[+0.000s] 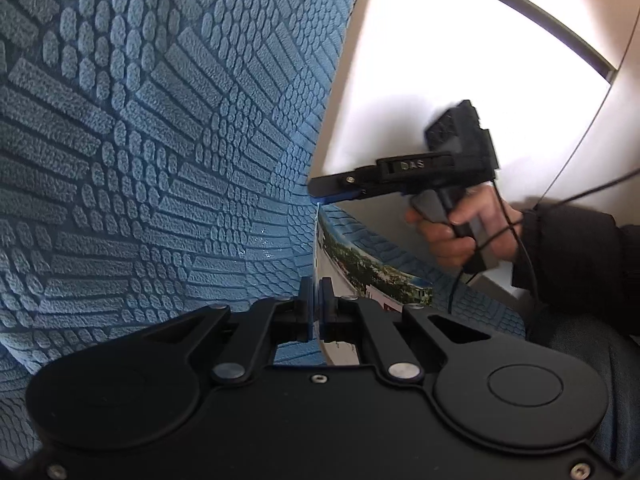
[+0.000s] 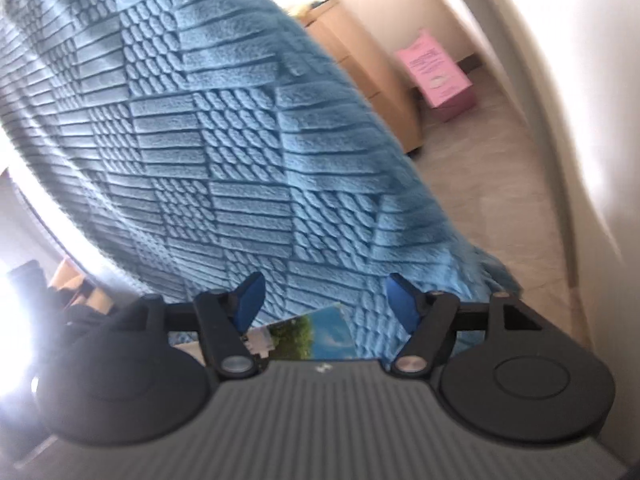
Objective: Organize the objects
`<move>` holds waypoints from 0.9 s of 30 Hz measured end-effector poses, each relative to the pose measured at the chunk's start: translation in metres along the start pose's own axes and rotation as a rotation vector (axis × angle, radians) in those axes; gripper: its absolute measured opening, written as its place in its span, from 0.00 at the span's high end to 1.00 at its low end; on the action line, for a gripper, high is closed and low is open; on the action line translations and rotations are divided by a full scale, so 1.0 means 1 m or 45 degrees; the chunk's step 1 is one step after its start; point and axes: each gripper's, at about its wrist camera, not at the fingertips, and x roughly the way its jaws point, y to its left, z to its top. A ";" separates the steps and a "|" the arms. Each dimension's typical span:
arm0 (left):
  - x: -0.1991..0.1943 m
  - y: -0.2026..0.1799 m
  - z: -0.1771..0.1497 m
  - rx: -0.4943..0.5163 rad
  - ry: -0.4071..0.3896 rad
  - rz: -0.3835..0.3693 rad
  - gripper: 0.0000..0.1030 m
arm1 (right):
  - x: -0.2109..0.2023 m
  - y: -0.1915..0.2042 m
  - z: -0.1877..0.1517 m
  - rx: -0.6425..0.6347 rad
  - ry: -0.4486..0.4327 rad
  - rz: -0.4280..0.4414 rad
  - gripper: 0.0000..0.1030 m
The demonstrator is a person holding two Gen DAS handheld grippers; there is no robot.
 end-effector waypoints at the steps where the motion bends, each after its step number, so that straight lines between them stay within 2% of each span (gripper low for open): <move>1: -0.002 0.000 0.000 0.003 -0.001 -0.006 0.99 | 0.003 -0.001 0.002 -0.006 0.009 0.014 0.31; 7: -0.011 0.001 -0.003 -0.002 0.001 -0.018 0.99 | 0.019 -0.007 0.009 -0.030 0.133 0.175 0.31; 10: -0.012 0.004 -0.005 -0.011 -0.001 -0.013 0.99 | 0.026 -0.005 0.003 -0.054 0.218 0.199 0.31; 16: -0.013 0.017 -0.013 -0.083 -0.024 -0.002 0.99 | 0.027 0.002 -0.015 -0.066 0.320 0.263 0.31; 23: -0.016 0.033 -0.024 -0.185 -0.043 0.018 0.99 | 0.019 0.011 -0.031 -0.090 0.344 0.228 0.33; 27: -0.017 0.038 -0.033 -0.227 -0.043 0.008 0.99 | 0.011 0.025 -0.040 -0.120 0.326 0.175 0.44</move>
